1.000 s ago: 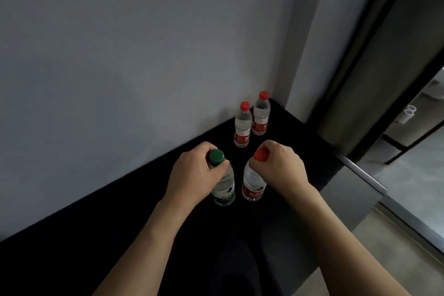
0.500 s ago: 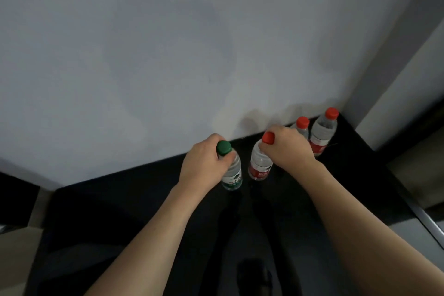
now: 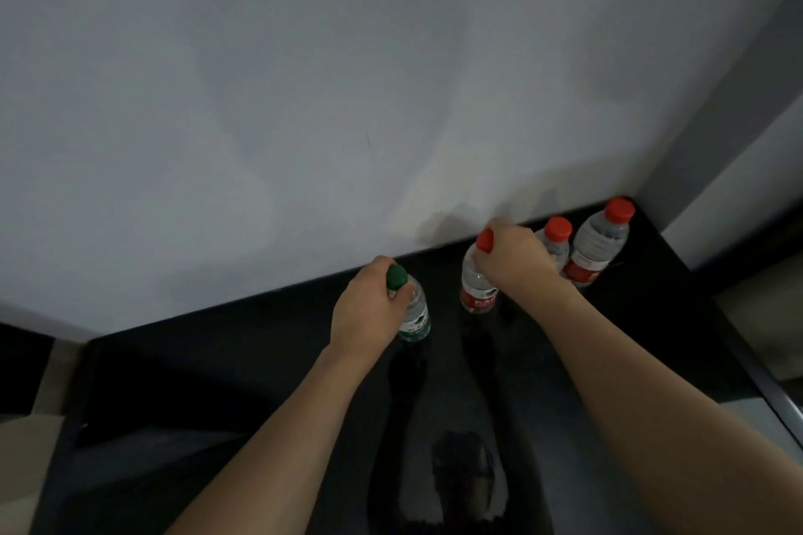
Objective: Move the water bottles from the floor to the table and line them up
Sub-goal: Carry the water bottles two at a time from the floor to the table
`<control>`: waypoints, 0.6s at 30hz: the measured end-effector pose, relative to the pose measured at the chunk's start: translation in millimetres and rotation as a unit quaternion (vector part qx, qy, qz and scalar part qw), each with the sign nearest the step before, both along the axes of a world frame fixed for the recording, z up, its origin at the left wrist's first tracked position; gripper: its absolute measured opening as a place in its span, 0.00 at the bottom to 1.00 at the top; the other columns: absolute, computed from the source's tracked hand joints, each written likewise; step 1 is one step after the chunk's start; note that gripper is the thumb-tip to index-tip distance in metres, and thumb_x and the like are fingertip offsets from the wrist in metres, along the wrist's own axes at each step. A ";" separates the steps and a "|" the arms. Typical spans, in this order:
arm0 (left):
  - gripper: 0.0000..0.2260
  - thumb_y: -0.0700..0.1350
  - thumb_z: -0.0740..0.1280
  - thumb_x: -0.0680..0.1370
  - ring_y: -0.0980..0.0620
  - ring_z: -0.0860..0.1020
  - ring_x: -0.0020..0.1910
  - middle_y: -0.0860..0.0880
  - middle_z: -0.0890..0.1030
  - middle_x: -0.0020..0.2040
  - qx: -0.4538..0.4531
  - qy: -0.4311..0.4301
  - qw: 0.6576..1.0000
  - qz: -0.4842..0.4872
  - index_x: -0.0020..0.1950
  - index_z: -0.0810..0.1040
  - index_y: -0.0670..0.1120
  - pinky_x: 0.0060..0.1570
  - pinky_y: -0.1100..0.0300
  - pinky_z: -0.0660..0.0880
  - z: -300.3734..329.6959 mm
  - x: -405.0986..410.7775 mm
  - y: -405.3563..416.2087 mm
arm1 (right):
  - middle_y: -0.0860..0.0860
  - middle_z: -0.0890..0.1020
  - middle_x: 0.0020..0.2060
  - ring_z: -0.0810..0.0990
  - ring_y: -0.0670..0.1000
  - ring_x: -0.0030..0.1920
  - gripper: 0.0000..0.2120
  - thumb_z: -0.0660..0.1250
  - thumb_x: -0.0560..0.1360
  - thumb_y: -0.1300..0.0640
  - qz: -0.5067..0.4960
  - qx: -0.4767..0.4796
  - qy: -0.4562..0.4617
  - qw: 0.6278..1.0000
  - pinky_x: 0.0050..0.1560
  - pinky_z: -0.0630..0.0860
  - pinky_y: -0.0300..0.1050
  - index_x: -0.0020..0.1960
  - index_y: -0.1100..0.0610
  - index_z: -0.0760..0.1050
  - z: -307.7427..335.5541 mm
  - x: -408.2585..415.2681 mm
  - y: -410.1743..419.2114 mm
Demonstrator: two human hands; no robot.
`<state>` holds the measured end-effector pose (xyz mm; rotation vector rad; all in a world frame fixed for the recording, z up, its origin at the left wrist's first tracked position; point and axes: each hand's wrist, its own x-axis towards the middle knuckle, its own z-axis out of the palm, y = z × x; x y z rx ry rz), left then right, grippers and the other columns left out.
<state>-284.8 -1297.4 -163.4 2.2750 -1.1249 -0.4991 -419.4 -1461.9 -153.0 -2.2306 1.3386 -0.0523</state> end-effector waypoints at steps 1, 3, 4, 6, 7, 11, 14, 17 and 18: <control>0.08 0.50 0.69 0.78 0.52 0.79 0.45 0.52 0.78 0.45 -0.002 -0.002 1.000 0.000 0.54 0.73 0.51 0.42 0.54 0.79 -2.6 -0.4 -1.2 | 0.54 0.79 0.43 0.79 0.54 0.43 0.09 0.63 0.76 0.54 0.000 0.001 -0.001 1.000 0.44 0.80 0.51 0.54 0.56 0.70 -0.3 2.1 -2.1; 0.09 0.50 0.69 0.78 0.52 0.79 0.47 0.51 0.78 0.47 -0.006 -0.008 1.000 -0.005 0.55 0.73 0.51 0.45 0.52 0.79 -5.9 -1.4 -5.2 | 0.55 0.79 0.44 0.79 0.55 0.44 0.09 0.64 0.76 0.54 -0.003 -0.002 -0.006 1.000 0.44 0.79 0.50 0.54 0.58 0.70 -0.5 4.0 -6.7; 0.09 0.50 0.69 0.78 0.52 0.79 0.48 0.52 0.78 0.48 -0.008 -0.009 1.000 -0.007 0.55 0.73 0.51 0.46 0.53 0.80 -6.6 -1.6 -7.7 | 0.55 0.79 0.45 0.79 0.56 0.44 0.10 0.64 0.76 0.54 -0.003 -0.004 -0.007 1.000 0.44 0.78 0.49 0.54 0.58 0.71 -0.2 4.1 -8.7; 0.09 0.50 0.69 0.78 0.53 0.78 0.48 0.52 0.78 0.48 -0.006 -0.012 1.000 -0.010 0.54 0.72 0.52 0.46 0.54 0.79 -6.6 -0.6 -12.4 | 0.56 0.79 0.45 0.79 0.57 0.45 0.11 0.63 0.76 0.54 0.000 -0.011 -0.007 1.000 0.43 0.76 0.48 0.55 0.59 0.71 -0.1 4.6 -10.4; 0.09 0.50 0.69 0.78 0.53 0.78 0.49 0.52 0.78 0.48 -0.002 -0.016 1.000 -0.012 0.55 0.72 0.52 0.46 0.54 0.79 -6.6 1.0 -14.5 | 0.56 0.79 0.45 0.79 0.57 0.44 0.11 0.63 0.77 0.54 0.001 -0.014 -0.007 1.000 0.42 0.76 0.48 0.55 0.59 0.70 -0.4 4.9 -9.7; 0.09 0.51 0.68 0.78 0.54 0.78 0.48 0.52 0.78 0.48 0.009 -0.016 1.000 -0.010 0.54 0.72 0.51 0.45 0.54 0.80 -6.8 7.6 -18.7 | 0.54 0.78 0.44 0.79 0.55 0.43 0.11 0.63 0.77 0.51 -0.001 -0.015 -0.002 1.000 0.42 0.78 0.49 0.55 0.57 0.69 -2.8 3.5 -4.5; 0.08 0.51 0.68 0.78 0.54 0.78 0.45 0.52 0.77 0.46 0.016 -0.023 0.999 -0.015 0.53 0.71 0.51 0.43 0.55 0.80 -6.9 6.9 -15.4 | 0.54 0.77 0.45 0.77 0.54 0.44 0.12 0.63 0.77 0.50 -0.010 -0.021 0.001 1.000 0.41 0.76 0.48 0.56 0.56 0.68 -4.2 0.6 0.8; 0.08 0.51 0.67 0.78 0.52 0.78 0.44 0.51 0.76 0.44 0.034 -0.034 0.999 -0.023 0.52 0.71 0.50 0.41 0.53 0.79 -2.7 1.8 -15.4 | 0.54 0.76 0.48 0.77 0.54 0.46 0.14 0.62 0.78 0.50 -0.009 -0.019 0.015 1.000 0.42 0.73 0.48 0.59 0.55 0.67 -2.0 -2.4 7.1; 0.08 0.50 0.67 0.79 0.51 0.78 0.44 0.50 0.76 0.45 0.044 -0.037 0.998 -0.022 0.52 0.71 0.49 0.42 0.52 0.79 -0.4 -0.2 -16.2 | 0.55 0.76 0.50 0.77 0.55 0.48 0.14 0.62 0.78 0.50 -0.009 -0.015 0.013 1.000 0.43 0.73 0.48 0.59 0.56 0.67 0.0 -3.9 8.9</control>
